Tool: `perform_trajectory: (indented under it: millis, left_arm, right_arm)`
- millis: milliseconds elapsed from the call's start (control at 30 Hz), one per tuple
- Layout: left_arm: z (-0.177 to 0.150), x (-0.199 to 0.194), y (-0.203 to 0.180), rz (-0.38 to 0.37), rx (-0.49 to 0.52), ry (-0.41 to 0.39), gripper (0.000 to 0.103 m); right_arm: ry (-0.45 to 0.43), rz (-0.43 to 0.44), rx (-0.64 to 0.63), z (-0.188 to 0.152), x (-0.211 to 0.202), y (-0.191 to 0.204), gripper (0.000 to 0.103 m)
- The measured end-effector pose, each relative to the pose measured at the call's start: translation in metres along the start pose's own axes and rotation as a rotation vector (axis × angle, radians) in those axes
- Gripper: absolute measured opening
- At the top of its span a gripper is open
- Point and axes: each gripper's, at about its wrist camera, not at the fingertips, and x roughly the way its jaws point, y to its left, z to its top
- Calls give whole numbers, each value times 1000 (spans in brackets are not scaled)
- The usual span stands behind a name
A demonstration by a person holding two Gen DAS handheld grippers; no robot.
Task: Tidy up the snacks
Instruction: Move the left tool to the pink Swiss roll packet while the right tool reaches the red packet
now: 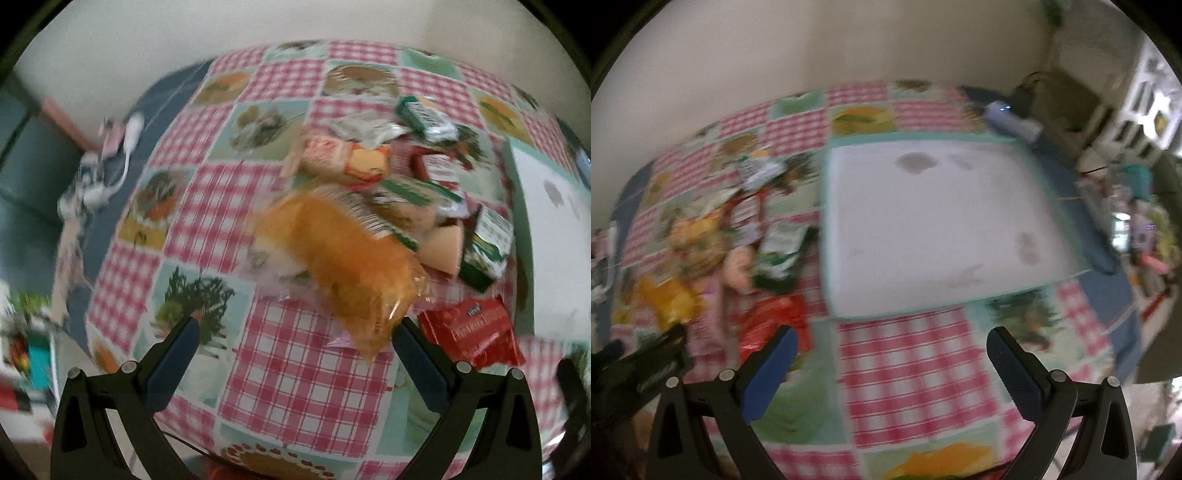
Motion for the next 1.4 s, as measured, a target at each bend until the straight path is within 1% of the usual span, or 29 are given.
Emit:
perform_trajectory:
  millis: [33, 100, 167, 233, 333, 433, 533, 633, 700, 767, 800, 833, 967, 1033, 1133, 1167, 1200, 1267, 1333, 1400]
  left_arm:
    - [1, 2, 5, -7, -29, 9, 103]
    - [4, 7, 13, -26, -78, 26, 103]
    - [8, 10, 15, -48, -114, 40, 103]
    - [11, 11, 17, -75, -135, 43, 103]
    - [14, 9, 12, -111, -119, 33, 103]
    - [17, 9, 5, -146, -93, 32, 103]
    - [20, 14, -6, -159, -67, 63, 103]
    - [21, 23, -12, -160, -52, 102, 103]
    - [24, 31, -15, -169, -39, 121, 103]
    - [25, 36, -18, -171, -26, 133, 102]
    - [26, 37, -19, -170, -23, 135, 99]
    - [27, 38, -20, -172, -22, 136, 93]
    - [27, 43, -20, -206, -26, 144, 85]
    - [27, 45, -20, -224, -25, 146, 78]
    - [27, 46, -23, -246, -20, 147, 71]
    - [27, 47, -25, -249, -19, 146, 69]
    - [26, 47, -26, -255, -19, 146, 64]
    - [27, 47, -28, -266, -21, 145, 59]
    - [25, 43, -28, -278, -18, 144, 51]
    - [22, 37, -26, -290, -11, 140, 46]
  right_arm:
    - [26, 46, -5, 0, 4, 4, 103]
    - [59, 92, -10, 0, 11, 10, 103]
    - [82, 130, -13, 1, 17, 18, 103]
    - [96, 150, -12, 2, 23, 23, 103]
    - [121, 201, -11, 3, 28, 27, 103]
    - [128, 234, -25, 5, 29, 33, 103]
    - [127, 228, -79, 6, 29, 46, 103]
    - [141, 224, -105, 8, 33, 53, 102]
    - [156, 228, -119, 8, 39, 57, 98]
    - [171, 232, -133, 8, 44, 61, 97]
    - [176, 235, -140, 8, 46, 63, 95]
    - [180, 236, -149, 8, 48, 66, 95]
    - [196, 232, -172, 6, 57, 73, 93]
    - [210, 226, -189, 5, 63, 77, 90]
    - [229, 223, -202, 4, 68, 81, 86]
    - [230, 223, -202, 4, 69, 81, 82]
    - [230, 223, -203, 4, 69, 81, 77]
    - [227, 224, -206, 4, 68, 82, 76]
    - [221, 224, -216, 4, 66, 83, 74]
    - [221, 226, -220, 3, 65, 84, 73]
